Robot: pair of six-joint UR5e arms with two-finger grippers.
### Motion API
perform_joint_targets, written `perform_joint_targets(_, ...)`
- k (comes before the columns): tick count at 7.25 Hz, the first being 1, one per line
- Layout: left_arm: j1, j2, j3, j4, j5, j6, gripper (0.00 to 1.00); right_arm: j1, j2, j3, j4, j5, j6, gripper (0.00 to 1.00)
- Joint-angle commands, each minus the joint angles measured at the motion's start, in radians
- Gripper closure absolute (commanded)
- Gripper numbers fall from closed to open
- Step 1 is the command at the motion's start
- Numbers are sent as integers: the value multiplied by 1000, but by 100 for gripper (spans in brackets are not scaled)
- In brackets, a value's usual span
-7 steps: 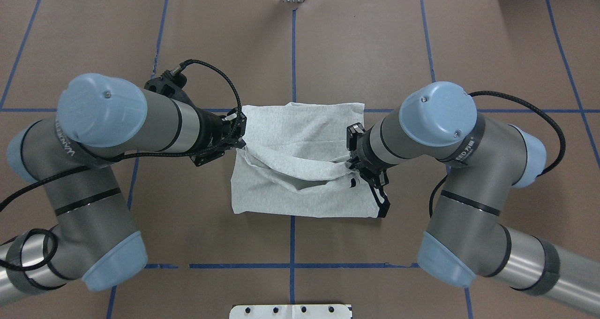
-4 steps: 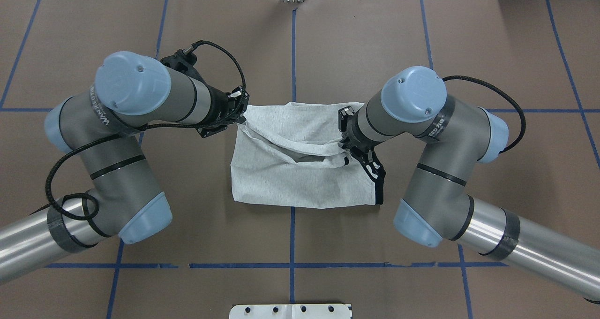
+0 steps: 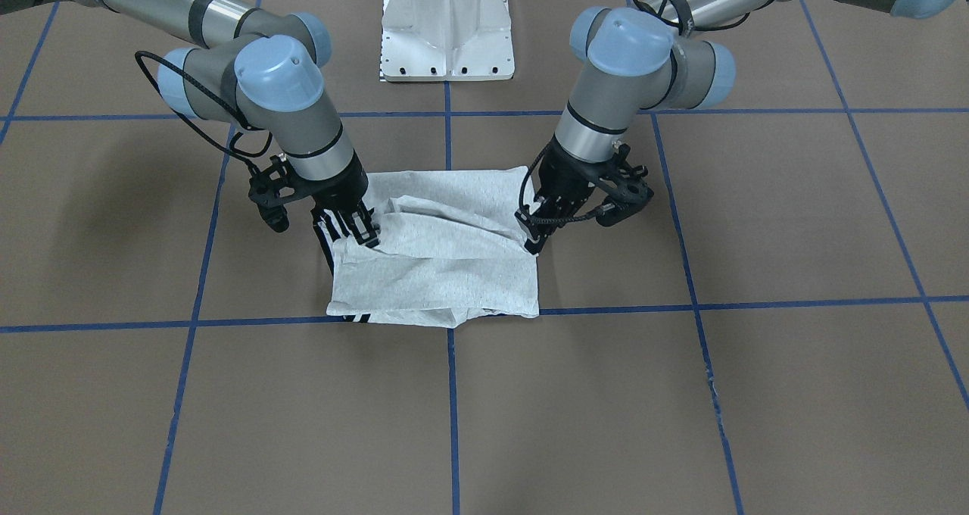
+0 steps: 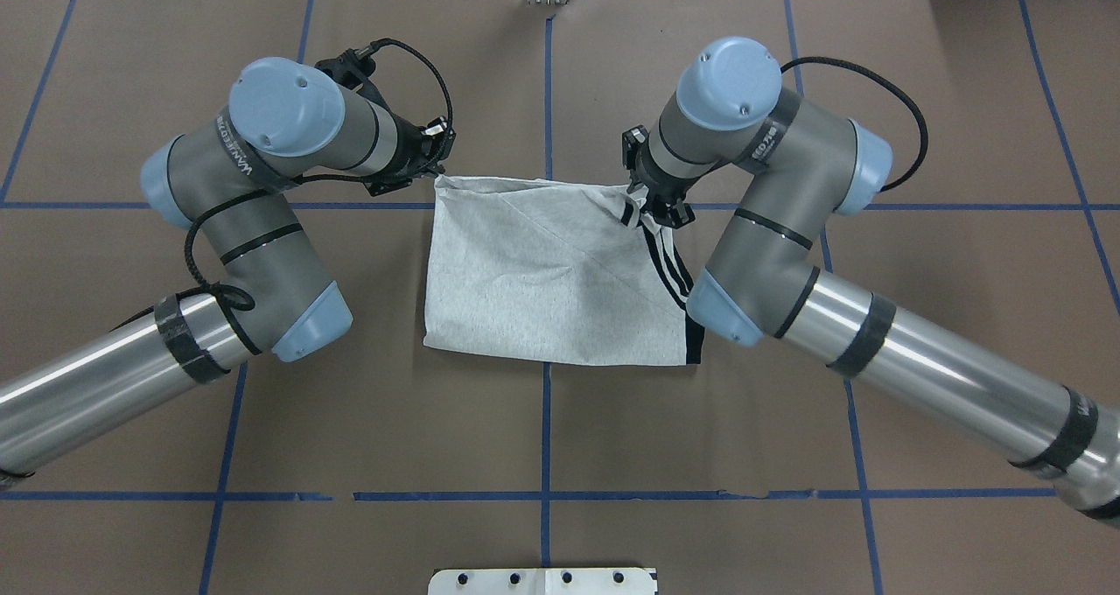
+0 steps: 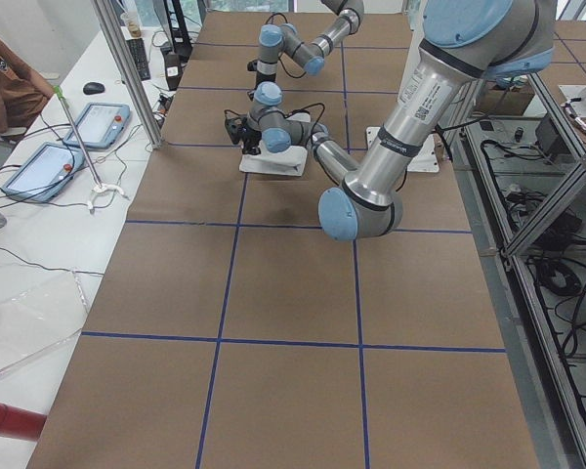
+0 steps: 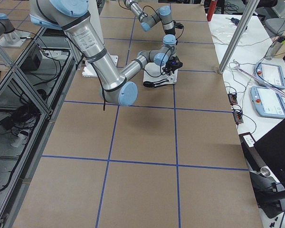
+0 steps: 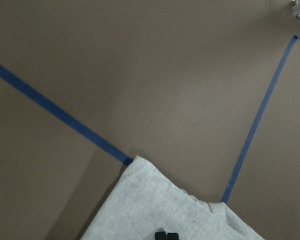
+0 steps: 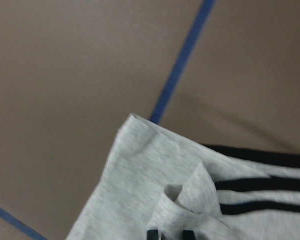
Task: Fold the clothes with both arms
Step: 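Open both grippers and raise them away from the folded shirt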
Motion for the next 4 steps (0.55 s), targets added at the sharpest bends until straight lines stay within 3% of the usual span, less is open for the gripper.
perform_joint_targets(1,-46,-35,111,-68,63,105,30,145,51,-125,34,134,-195,0)
perform_joint_targets(4,-63,-23,74,-70,-27,122,31,121,43,-113,53,130,-217,0)
